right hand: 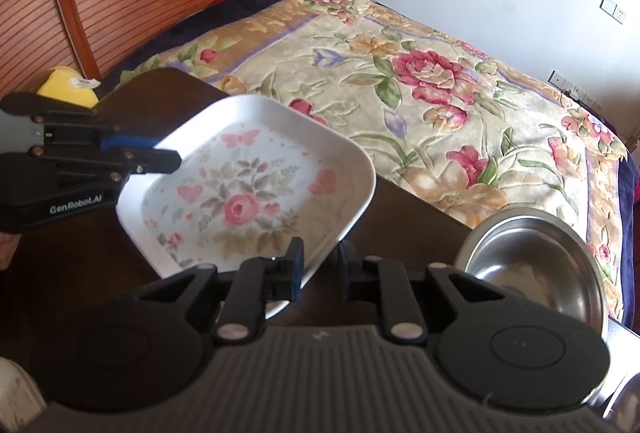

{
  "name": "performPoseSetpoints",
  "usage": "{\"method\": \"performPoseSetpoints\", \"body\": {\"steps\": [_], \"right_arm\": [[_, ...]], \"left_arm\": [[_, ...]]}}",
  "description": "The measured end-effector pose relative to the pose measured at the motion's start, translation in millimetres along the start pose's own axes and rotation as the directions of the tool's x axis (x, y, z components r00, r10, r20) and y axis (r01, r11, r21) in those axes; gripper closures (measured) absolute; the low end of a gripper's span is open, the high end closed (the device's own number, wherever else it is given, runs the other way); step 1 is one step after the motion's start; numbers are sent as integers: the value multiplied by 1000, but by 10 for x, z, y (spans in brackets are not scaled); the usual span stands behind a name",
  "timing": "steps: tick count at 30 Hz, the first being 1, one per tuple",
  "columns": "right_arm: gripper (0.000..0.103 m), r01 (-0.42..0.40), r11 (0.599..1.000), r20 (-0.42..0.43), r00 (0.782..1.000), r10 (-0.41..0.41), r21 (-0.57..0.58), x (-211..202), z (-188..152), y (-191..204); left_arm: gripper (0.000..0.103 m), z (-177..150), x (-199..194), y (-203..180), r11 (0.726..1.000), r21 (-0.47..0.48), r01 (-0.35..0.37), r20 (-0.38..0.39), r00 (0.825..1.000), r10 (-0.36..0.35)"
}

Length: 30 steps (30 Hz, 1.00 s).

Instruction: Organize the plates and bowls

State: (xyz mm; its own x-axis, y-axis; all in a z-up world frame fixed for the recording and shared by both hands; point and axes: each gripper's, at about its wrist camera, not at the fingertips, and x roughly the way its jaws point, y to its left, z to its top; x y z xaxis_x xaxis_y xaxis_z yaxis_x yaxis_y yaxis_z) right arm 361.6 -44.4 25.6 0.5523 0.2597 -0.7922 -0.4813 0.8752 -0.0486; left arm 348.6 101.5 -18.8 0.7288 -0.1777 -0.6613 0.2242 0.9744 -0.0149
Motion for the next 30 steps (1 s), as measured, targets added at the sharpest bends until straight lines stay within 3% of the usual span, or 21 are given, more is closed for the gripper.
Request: {"method": "performPoseSetpoints", "body": {"steps": [12,30], "right_arm": [[85,-16,1000,49,999,15,18,-346,-99,73],[85,-17,1000,98,995,17,7,-825,-388,221]], "left_arm": [[92,4,-457,-131,1000,28,-9,42,999,8],[92,-258,-1036,-385,997,70,-25,69,997,20]]}}
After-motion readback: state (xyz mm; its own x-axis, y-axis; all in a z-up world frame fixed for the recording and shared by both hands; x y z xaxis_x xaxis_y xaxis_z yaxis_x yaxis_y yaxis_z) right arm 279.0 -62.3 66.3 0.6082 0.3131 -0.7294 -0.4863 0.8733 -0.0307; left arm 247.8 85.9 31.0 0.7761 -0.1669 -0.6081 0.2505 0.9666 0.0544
